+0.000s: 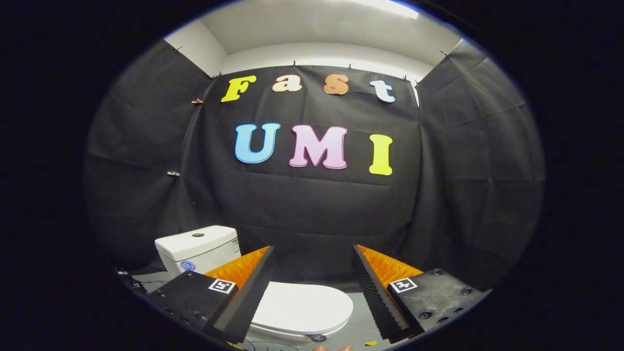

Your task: Open the toilet lid.

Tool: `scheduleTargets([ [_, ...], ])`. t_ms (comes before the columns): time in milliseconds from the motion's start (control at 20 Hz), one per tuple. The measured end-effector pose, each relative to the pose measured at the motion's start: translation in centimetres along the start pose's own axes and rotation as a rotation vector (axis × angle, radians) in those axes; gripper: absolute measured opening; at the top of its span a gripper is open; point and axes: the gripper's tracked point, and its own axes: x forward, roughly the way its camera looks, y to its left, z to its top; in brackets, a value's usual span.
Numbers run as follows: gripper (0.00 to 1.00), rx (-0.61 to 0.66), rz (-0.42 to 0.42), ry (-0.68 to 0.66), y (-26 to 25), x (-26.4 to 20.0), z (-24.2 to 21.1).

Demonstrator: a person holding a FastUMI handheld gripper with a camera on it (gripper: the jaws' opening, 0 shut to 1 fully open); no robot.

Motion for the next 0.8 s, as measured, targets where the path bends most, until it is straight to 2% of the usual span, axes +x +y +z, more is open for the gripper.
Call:
scheduleTargets([
  [250, 0.98, 0.09, 0.038, 0.041, -1.4, 0.0, -5.5],
  [350, 0.98, 0.145, 0.047, 0.104, -2.1, 0.2, -8.9],
  [650, 0.99, 0.431, 0.107, 0.365, -3.8, 0.0, -19.5],
  [800, 0.99, 0.585, 0.097, 0.475, -4.9, -0.2, -23.6],
])
